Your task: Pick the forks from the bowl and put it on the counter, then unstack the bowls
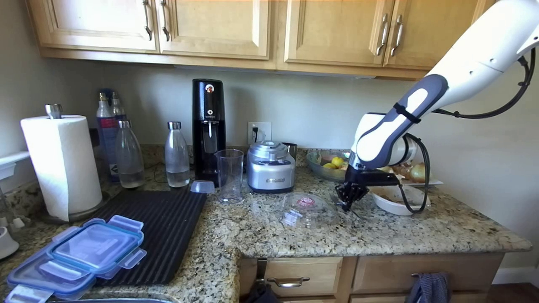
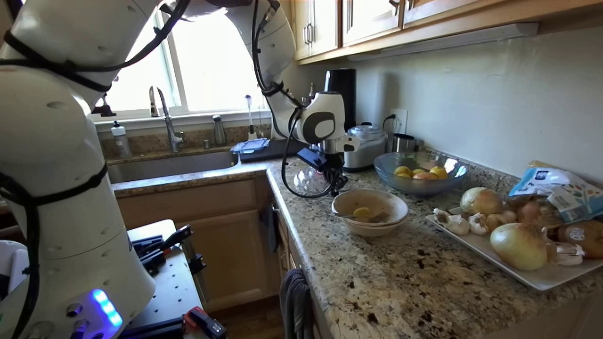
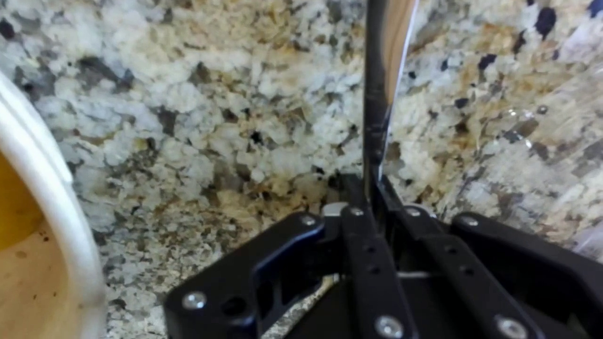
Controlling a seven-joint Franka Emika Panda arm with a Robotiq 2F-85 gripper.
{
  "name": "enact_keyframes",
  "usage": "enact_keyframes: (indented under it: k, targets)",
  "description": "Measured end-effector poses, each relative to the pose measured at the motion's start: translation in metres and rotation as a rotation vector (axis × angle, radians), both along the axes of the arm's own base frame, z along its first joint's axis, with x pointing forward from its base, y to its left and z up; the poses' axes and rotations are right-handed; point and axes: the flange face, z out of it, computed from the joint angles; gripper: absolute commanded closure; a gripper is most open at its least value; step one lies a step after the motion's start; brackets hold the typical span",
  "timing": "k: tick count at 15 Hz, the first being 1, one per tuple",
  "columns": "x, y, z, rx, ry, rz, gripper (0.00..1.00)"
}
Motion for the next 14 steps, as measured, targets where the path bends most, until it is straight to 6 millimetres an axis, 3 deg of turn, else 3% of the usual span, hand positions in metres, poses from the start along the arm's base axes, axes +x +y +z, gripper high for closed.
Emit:
enact_keyframes:
  k: [3, 10, 14]
  targets:
    - [0.003, 0.004, 0.008, -0.019, -0.017, 0.007, 0.47]
    - [0.005, 0.002, 0.048, -0.092, -0.01, 0.03, 0.03]
    - [-0.005, -0.006, 0.08, -0.145, 0.106, 0.058, 0.0]
